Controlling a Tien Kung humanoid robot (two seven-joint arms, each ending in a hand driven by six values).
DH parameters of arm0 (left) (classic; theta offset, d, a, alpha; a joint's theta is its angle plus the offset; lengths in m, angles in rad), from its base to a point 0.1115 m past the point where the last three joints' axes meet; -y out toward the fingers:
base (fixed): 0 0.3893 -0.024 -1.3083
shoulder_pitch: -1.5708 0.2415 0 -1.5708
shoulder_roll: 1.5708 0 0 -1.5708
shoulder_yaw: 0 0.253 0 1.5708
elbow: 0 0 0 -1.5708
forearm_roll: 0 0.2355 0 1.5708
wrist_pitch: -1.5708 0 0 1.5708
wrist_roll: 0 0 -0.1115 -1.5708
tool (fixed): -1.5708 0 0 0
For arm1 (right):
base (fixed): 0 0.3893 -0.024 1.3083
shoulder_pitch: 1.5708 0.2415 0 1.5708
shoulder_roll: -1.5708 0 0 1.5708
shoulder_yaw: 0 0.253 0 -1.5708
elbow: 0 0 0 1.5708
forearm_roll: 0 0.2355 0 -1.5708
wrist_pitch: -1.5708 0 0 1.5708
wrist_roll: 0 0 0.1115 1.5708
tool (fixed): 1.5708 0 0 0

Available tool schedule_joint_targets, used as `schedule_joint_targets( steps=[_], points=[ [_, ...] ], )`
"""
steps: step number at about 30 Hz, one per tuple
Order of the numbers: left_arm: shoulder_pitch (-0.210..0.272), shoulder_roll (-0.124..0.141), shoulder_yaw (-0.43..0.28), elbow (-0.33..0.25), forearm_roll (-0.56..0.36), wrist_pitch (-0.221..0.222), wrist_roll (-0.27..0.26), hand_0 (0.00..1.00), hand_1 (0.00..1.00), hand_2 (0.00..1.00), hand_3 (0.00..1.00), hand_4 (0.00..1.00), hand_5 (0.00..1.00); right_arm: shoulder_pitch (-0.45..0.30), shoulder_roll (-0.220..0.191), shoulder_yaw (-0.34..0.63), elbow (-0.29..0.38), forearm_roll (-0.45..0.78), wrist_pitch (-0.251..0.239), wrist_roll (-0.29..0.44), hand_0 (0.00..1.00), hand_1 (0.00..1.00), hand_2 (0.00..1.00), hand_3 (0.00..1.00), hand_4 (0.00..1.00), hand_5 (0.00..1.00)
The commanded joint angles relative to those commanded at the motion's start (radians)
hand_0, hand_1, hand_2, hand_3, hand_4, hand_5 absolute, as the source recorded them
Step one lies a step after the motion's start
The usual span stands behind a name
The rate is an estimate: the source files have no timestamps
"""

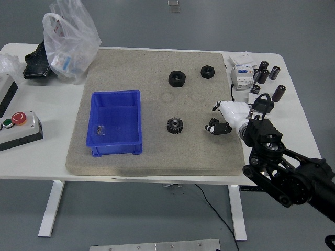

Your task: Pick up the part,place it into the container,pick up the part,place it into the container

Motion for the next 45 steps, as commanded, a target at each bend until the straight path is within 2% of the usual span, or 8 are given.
schedule_joint_targets(
  steps=[1,2,8,9,14,23,29,45],
  points=[
    [0.0,0.0,0.001,0.0,0.0,0.0,0.0,0.665,0.475,0.531,0.626,0.622,0.235,0.001,0.0,-0.003,-0.003,0.0,-0.001,0.001,0.275,0.45,0.724,0.765,0.792,0.505],
    [0.0,0.0,0.001,0.0,0.0,0.0,0.0,0.665,0.475,0.531,0.626,0.622,0.235,0.001,0.001,-0.005,-0.005,0.0,-0.001,0.002,0.242,0.421,0.526,0.669,0.571,0.388],
    [-0.001,0.0,0.004,0.0,-0.003,0.0,-0.001,0.665,0.475,0.531,0.626,0.622,0.235,0.005,0.003,-0.018,-0.027,-0.01,-0.015,0.013,0.242,0.421,0.526,0.669,0.571,0.388],
    [-0.001,0.0,0.004,0.0,-0.003,0.0,-0.001,0.664,0.475,0.531,0.626,0.622,0.234,0.005,0.002,-0.018,-0.03,-0.012,-0.016,0.014,0.269,0.408,0.386,0.567,0.234,0.107],
    [0.0,-0.001,0.004,0.0,-0.003,0.0,-0.001,0.664,0.475,0.531,0.626,0.622,0.234,0.004,0.001,-0.025,-0.038,-0.017,-0.029,0.023,0.269,0.408,0.386,0.567,0.234,0.107],
    [-0.001,-0.001,0.006,0.0,-0.006,0.0,-0.002,0.665,0.476,0.531,0.626,0.622,0.236,0.014,-0.002,-0.044,-0.033,-0.012,-0.076,0.054,0.243,0.379,0.236,0.405,0.132,0.047],
    [-0.002,0.001,0.004,0.0,-0.004,0.0,0.0,0.665,0.476,0.531,0.626,0.624,0.239,0.093,0.004,-0.123,0.029,0.02,-0.108,0.075,0.242,0.38,0.233,0.393,0.137,0.05],
    [-0.006,0.008,0.012,0.0,-0.009,0.0,0.008,0.665,0.477,0.531,0.626,0.623,0.238,0.335,0.235,-0.427,0.069,0.046,-0.127,0.101,0.223,0.37,0.225,0.443,0.149,0.049]
  ],
)
